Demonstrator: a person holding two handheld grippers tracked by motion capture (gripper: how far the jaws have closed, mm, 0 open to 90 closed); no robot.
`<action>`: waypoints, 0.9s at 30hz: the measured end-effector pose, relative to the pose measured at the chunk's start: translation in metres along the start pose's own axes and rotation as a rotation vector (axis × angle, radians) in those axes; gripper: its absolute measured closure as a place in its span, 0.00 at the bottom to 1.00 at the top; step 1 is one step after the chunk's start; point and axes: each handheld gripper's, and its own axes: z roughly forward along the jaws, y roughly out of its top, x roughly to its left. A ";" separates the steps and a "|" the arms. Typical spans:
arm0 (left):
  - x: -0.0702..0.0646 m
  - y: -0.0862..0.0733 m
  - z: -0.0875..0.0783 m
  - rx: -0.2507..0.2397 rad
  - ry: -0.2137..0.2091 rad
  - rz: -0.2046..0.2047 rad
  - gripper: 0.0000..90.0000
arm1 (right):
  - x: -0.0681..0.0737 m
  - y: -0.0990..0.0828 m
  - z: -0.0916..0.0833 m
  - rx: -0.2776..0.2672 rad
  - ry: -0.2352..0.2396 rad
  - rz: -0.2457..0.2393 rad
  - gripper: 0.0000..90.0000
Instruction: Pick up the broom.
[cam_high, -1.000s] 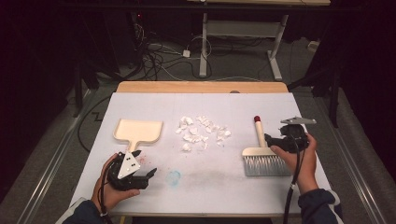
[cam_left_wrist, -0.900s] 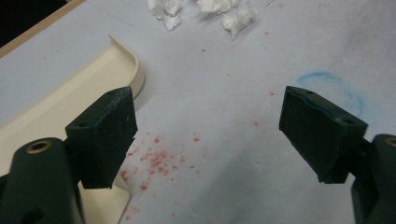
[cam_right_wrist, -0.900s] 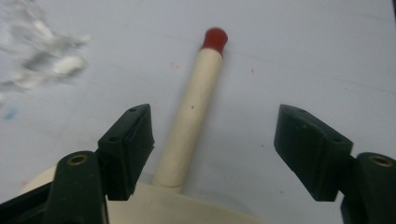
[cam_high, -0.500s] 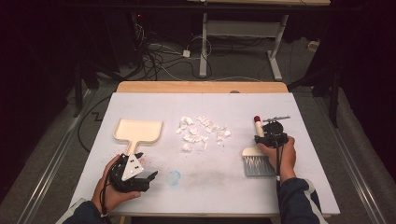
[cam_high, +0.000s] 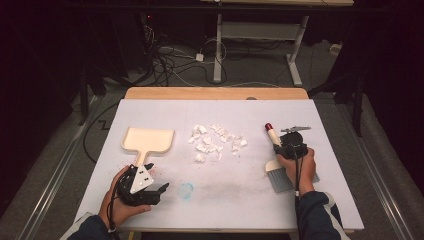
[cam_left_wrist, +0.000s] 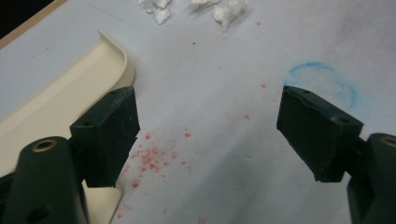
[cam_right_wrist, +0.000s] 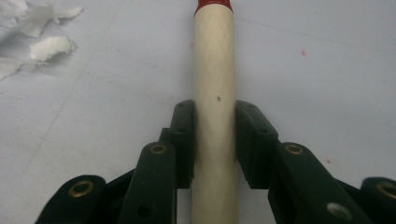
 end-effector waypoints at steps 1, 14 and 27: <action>0.000 0.000 0.000 0.001 -0.005 -0.007 0.23 | -0.001 0.000 -0.003 -0.015 -0.003 0.001 0.79; -0.025 0.054 0.013 -0.105 -0.111 -0.010 0.25 | 0.001 -0.004 -0.060 -0.233 0.047 -0.030 0.79; -0.100 0.159 0.083 -0.229 -0.423 -0.029 0.27 | 0.027 -0.002 -0.099 -0.355 0.105 -0.089 0.79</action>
